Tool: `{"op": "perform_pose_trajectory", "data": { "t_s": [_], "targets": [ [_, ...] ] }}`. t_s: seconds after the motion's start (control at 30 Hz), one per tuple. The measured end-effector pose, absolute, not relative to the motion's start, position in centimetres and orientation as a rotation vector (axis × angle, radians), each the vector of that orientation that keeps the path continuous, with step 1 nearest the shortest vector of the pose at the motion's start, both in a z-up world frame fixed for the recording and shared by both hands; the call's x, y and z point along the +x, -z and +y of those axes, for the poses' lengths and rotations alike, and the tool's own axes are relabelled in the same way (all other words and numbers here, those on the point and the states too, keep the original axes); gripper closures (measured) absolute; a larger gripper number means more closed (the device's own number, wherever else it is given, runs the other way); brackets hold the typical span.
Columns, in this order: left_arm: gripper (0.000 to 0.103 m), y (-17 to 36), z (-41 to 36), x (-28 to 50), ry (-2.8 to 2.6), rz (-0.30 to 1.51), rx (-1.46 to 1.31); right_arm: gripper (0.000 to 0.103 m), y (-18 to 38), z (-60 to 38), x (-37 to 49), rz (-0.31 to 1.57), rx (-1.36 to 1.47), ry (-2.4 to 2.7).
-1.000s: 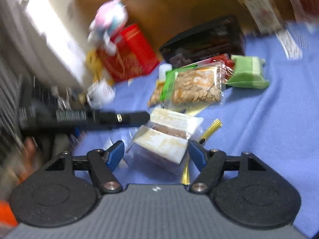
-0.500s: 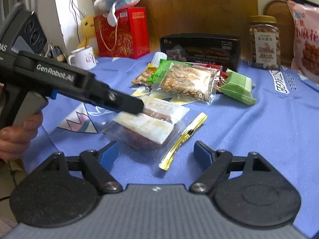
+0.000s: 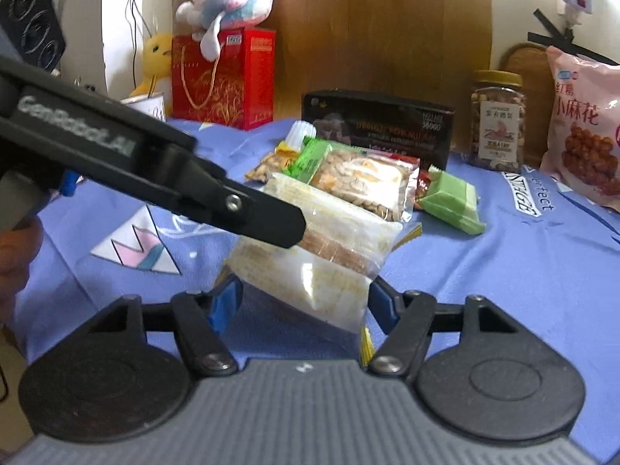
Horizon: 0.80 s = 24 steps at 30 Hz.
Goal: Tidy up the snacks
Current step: 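Close the left gripper on the clear pastry bag and lift it, then carry the pastry bag into the black tin box and open the left gripper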
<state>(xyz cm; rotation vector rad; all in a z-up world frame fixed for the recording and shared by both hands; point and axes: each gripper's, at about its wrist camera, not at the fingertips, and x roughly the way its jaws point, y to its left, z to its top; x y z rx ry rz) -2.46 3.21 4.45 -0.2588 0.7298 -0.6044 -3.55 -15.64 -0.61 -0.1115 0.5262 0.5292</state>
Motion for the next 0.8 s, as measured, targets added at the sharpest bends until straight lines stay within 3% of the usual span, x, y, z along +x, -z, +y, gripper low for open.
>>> {"op": "perform_pose_trajectory", "data": {
  "t_s": [0.47,0.8],
  "targets": [
    [0.064,-9.4,3.5,1.7,0.587,0.613,-0.210,0.033,-2.0,-14.0,-1.1,0.397,-0.120,-0.488],
    [0.064,-12.1,4.9,15.8,0.531,0.580,-0.286,0.033,-5.9,-11.8,11.8,0.367,-0.126,-0.492]
  ]
}}
